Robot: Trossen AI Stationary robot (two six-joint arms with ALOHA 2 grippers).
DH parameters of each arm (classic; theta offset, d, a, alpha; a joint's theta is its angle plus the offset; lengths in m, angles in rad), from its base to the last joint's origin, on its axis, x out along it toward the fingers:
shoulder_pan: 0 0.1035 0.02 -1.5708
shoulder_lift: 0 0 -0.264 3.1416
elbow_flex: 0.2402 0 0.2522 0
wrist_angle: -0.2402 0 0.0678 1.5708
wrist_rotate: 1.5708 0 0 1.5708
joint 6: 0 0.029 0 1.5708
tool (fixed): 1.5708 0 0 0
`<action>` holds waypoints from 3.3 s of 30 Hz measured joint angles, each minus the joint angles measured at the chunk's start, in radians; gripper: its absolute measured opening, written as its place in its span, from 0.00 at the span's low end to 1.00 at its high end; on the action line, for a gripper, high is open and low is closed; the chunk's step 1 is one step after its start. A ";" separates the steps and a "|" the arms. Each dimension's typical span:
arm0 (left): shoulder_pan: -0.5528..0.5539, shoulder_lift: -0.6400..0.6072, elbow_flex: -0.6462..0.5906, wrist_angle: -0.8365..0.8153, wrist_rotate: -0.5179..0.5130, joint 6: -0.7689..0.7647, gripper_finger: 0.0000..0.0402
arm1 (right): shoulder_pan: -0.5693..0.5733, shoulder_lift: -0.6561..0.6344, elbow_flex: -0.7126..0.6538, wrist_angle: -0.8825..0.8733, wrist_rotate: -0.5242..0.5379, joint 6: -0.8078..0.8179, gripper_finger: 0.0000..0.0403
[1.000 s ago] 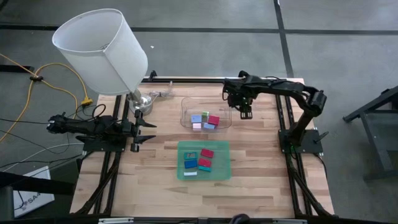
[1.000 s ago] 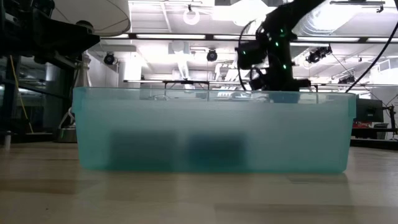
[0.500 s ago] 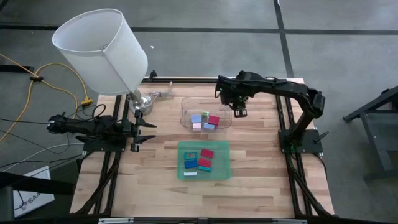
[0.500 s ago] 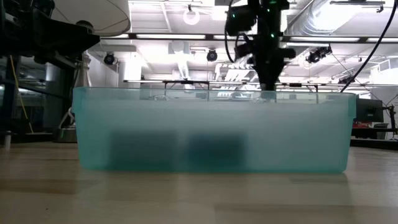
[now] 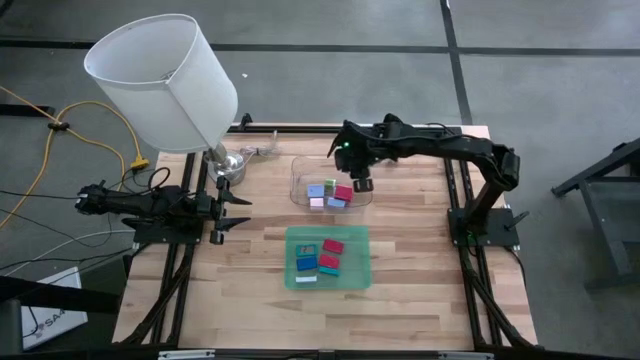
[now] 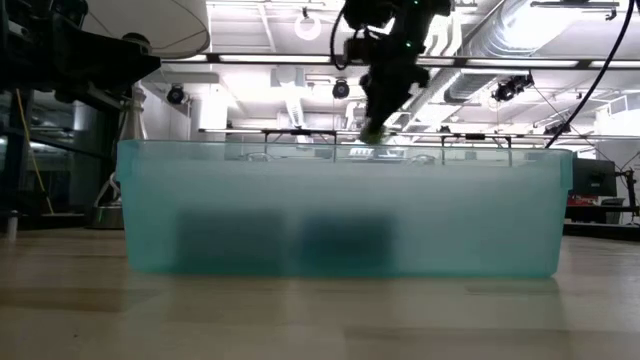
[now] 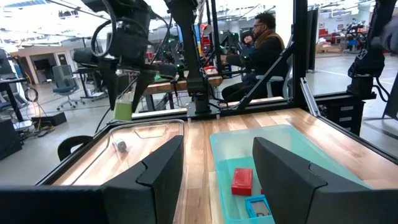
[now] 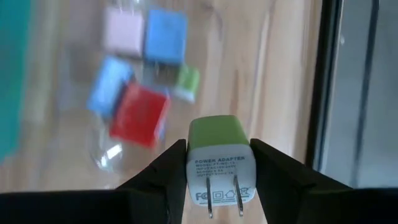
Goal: Pick & Place Office items
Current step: Put the green charger adapter into transparent bin, then put the violet charger adapter into transparent bin
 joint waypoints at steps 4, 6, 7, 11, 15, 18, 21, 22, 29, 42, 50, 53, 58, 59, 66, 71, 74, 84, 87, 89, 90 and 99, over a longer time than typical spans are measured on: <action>0.000 0.000 0.000 0.000 0.000 0.000 0.46 | 0.000 0.044 0.000 0.071 -0.031 0.007 0.37; 0.000 0.000 0.000 0.000 0.000 0.000 0.46 | -0.001 0.078 0.000 0.090 -0.010 0.007 0.37; 0.000 0.000 0.000 0.000 0.000 0.000 0.46 | -0.006 0.094 0.000 0.091 0.004 0.007 0.37; 0.000 0.000 0.000 0.000 0.000 0.000 0.46 | -0.015 0.153 0.000 0.072 0.041 0.008 0.36; 0.000 0.000 0.000 0.000 0.000 0.000 0.46 | -0.027 0.202 0.000 0.042 0.015 0.033 0.37; 0.000 0.000 0.000 0.000 0.000 0.000 0.46 | -0.029 0.226 -0.001 0.023 0.001 0.036 0.37; 0.000 0.000 0.000 0.000 0.000 0.000 0.46 | -0.027 0.237 -0.001 0.024 -0.024 0.035 0.36; 0.000 0.000 0.000 0.000 0.000 0.000 0.46 | -0.027 0.239 -0.001 0.023 -0.034 0.036 0.36; 0.000 0.000 0.000 0.000 0.000 0.000 0.46 | -0.027 0.239 -0.001 0.024 -0.075 0.035 0.37; 0.000 0.000 0.000 0.000 0.000 0.000 0.46 | -0.027 0.239 -0.001 0.024 -0.072 0.037 0.44; 0.000 0.000 0.000 0.000 0.000 0.000 0.46 | -0.027 0.239 -0.001 0.027 -0.070 0.037 0.46; 0.000 0.000 0.000 0.000 0.000 0.000 0.46 | -0.026 0.236 -0.001 0.039 -0.069 0.037 0.46; 0.000 0.000 0.000 0.000 0.000 0.000 0.46 | -0.011 0.203 -0.001 0.072 -0.063 0.037 0.47; 0.000 0.000 0.000 0.000 0.000 0.000 0.46 | -0.006 0.192 -0.001 0.081 -0.053 0.037 0.47; 0.000 0.000 0.000 -0.001 -0.001 0.000 0.46 | 0.019 0.081 0.000 0.095 0.002 0.058 0.47; 0.000 0.000 0.000 0.000 0.000 0.000 0.46 | 0.018 -0.013 0.000 0.048 -0.043 0.069 0.47; 0.000 0.000 0.000 -0.001 0.000 0.000 0.46 | 0.014 -0.067 -0.004 0.003 -0.053 0.062 0.47; 0.000 0.000 0.000 0.000 0.000 0.000 0.46 | -0.070 -0.125 -0.046 -0.189 -0.043 0.129 0.47; 0.000 0.000 0.000 0.000 0.000 0.000 0.46 | -0.110 -0.124 -0.045 -0.231 -0.047 0.142 0.47; 0.000 0.000 0.000 0.000 0.000 0.000 0.46 | -0.127 -0.124 -0.045 -0.245 -0.045 0.142 0.47; 0.000 0.000 0.000 0.000 0.000 0.000 0.46 | -0.134 -0.124 -0.045 -0.241 -0.046 0.142 0.47; 0.000 0.000 0.000 0.000 0.000 0.000 0.46 | -0.176 -0.124 -0.045 -0.240 -0.069 0.135 0.47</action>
